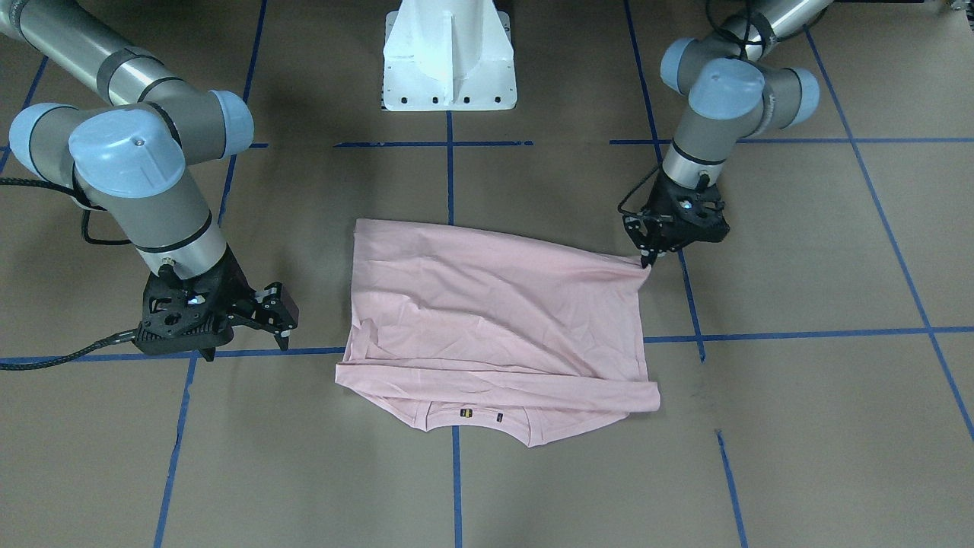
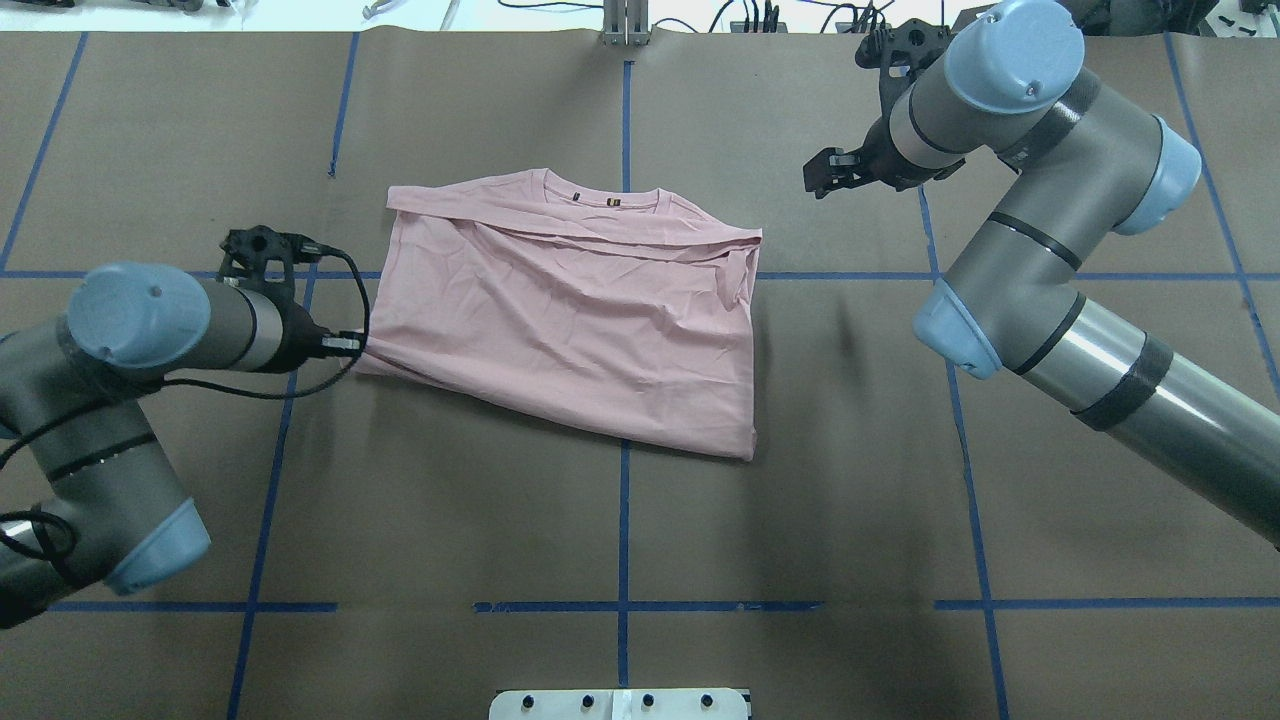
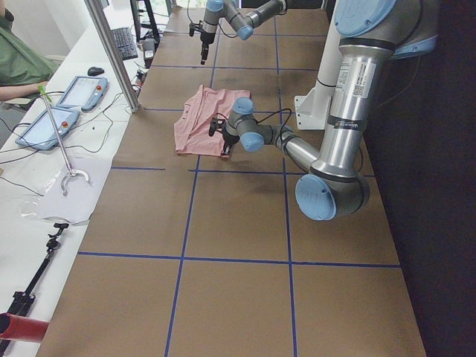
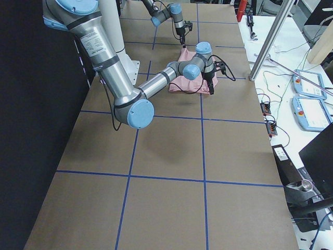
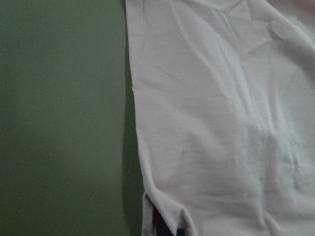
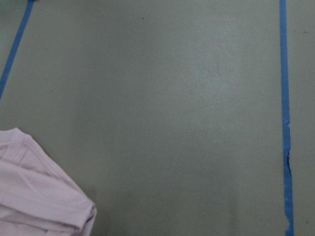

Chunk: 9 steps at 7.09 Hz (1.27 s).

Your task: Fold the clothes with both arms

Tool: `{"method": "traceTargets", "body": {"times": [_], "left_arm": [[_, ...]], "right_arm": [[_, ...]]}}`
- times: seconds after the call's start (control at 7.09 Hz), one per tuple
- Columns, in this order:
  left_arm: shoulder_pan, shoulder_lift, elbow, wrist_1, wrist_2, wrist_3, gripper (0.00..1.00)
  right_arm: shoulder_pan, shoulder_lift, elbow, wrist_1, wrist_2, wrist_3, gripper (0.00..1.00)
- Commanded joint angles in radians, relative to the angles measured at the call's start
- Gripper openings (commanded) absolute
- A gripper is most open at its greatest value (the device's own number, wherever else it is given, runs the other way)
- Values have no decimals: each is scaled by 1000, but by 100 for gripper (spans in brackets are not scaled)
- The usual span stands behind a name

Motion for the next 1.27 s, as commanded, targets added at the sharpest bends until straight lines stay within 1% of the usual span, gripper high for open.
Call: {"method": "traceTargets", "body": {"times": [0.0,0.14,0.28,0.42,0.56,0.7,0.85,0.99,1.13], "left_arm": [[-178,-124,209,-8,-1,174,0],[-222,-259,382,-20,1,184,0],[-267,-374,558,-82,16,202,0],[-295,-445,713,-148,63,272,0],[-312,-444,730,-187,70,296,0],[-315,-419,717,-202,64,346,99],[-318,-379,638,-244,43,395,100],[-327,-356,602,-253,-70,397,100],[-327,-327,551,-253,-92,394,100]], "right_arm": [[1,1,-1,-1,0,0,100],[1,1,-1,-1,0,0,100],[1,1,-3,-1,0,0,100],[3,1,-3,-1,0,0,100],[3,1,-4,-2,0,3,100],[-2,8,-8,1,0,28,100],[-16,31,-32,8,-3,113,99],[-40,127,-103,8,-32,231,84],[-91,239,-227,80,-107,432,74]]}}
